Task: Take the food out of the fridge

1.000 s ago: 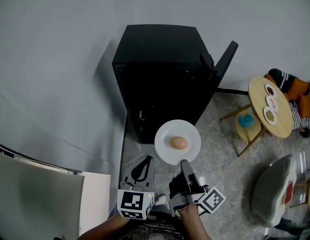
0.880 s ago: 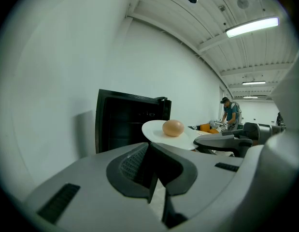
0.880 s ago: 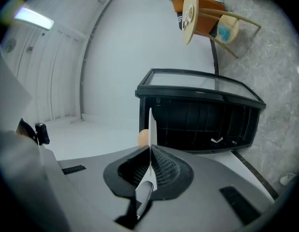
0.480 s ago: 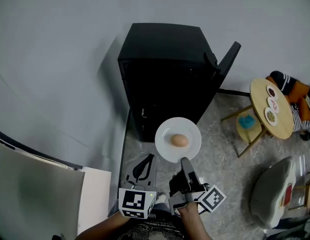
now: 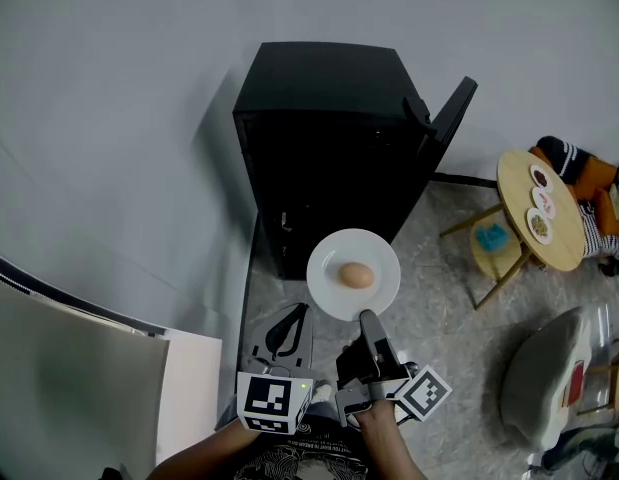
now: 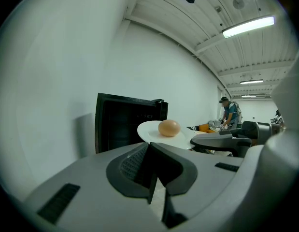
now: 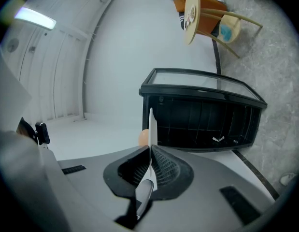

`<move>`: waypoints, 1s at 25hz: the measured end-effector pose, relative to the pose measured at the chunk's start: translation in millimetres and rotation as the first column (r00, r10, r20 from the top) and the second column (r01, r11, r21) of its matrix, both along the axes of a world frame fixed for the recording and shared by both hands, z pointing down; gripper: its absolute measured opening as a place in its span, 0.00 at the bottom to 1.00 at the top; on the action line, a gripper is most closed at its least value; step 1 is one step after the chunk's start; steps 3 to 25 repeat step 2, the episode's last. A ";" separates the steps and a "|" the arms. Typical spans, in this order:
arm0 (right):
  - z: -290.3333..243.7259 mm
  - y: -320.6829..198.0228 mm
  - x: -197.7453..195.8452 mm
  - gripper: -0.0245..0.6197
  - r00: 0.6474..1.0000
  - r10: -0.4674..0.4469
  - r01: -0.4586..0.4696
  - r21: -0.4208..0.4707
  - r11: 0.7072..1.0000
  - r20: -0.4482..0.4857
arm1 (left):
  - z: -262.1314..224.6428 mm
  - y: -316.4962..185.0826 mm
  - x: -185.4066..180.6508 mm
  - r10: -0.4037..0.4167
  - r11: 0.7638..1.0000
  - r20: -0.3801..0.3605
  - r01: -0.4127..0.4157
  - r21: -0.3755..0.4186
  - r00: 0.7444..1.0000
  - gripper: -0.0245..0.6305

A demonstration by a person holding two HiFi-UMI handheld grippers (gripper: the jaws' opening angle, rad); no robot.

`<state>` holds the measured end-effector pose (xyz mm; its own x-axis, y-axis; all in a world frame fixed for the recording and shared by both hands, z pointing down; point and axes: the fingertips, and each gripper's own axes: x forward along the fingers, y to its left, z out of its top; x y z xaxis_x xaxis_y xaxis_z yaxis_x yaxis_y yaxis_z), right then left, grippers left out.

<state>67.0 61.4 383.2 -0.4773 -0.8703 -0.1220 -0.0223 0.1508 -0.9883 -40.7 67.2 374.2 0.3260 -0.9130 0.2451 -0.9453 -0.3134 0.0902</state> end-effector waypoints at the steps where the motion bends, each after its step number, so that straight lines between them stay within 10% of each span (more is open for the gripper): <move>1: -0.2 0.5 -0.3 0.08 1.000 -0.001 0.001 0.003 1.000 -0.002 | -0.2 0.5 0.0 0.000 1.000 0.001 0.000 0.002 1.000 0.07; 25: -0.3 1.0 -0.5 0.08 1.000 -0.001 0.001 0.005 1.000 -0.003 | -0.4 1.0 0.1 0.000 1.000 0.002 0.000 0.003 1.000 0.07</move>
